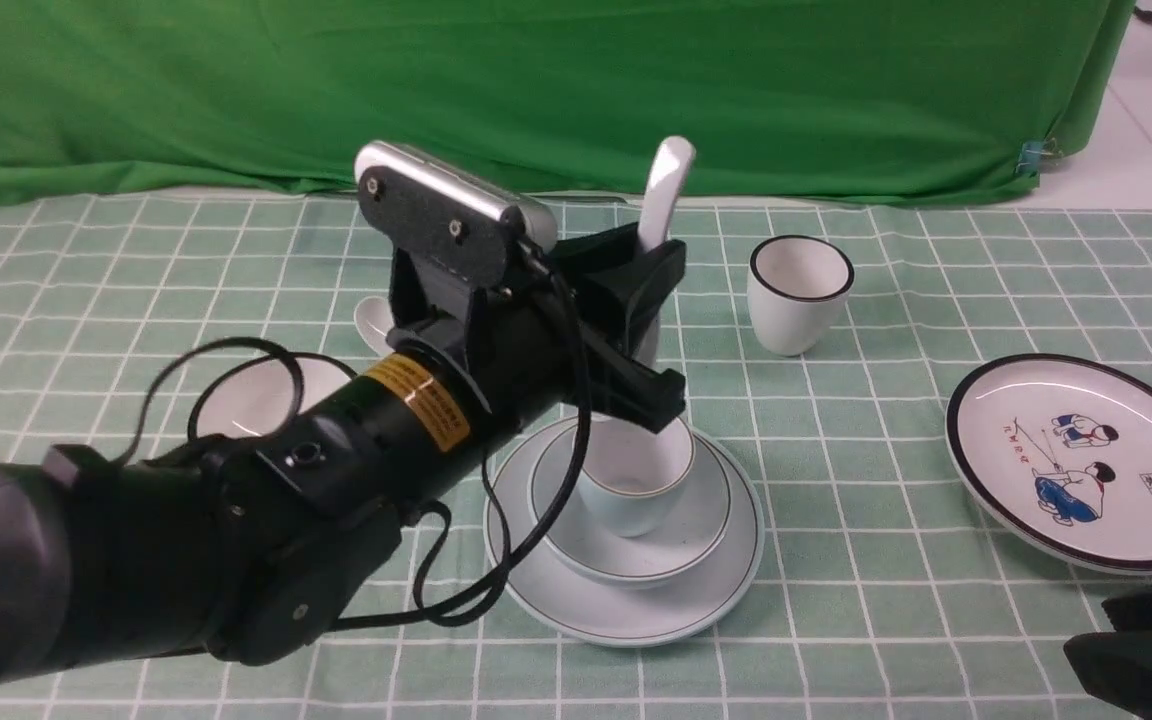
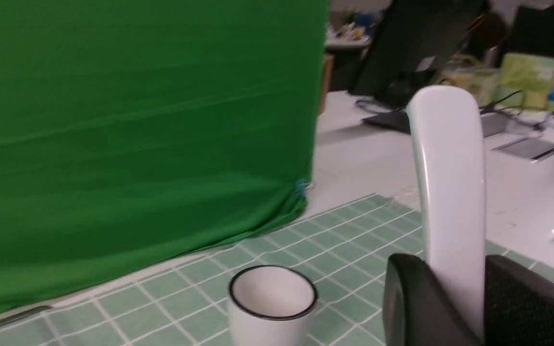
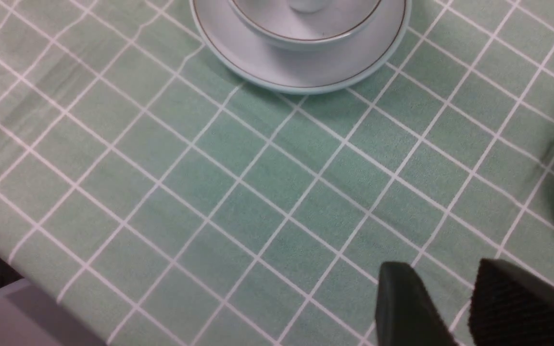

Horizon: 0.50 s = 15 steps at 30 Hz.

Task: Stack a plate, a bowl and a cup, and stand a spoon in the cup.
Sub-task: Use the left arm to put the blue soup spoon into the blue teacup in the middle

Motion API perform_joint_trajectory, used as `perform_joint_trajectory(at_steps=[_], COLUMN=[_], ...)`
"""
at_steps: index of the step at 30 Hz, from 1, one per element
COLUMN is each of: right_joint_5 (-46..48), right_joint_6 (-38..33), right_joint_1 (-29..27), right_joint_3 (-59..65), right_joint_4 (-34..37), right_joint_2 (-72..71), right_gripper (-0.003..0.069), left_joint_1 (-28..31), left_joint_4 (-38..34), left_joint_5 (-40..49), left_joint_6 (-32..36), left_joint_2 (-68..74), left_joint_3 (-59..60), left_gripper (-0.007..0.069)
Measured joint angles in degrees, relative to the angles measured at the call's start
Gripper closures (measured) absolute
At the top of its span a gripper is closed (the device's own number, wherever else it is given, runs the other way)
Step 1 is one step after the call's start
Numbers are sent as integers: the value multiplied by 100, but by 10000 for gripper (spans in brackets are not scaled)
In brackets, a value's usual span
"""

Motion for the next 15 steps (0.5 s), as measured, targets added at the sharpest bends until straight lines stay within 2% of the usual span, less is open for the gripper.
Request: perform_joint_trajectory(at_steps=[15], right_joint_5=[0], right_joint_6=[94], right_joint_1=[0], right_joint_3=[0], right_joint_4=[0], right_joint_2=[0], right_gripper=[412], left_joint_1=[0], left_joint_4=[9], left_joint_5=[-1331], left_joint_6=[-168], left_joint_2=[1326], left_joint_3=[-1], left_gripper=[480])
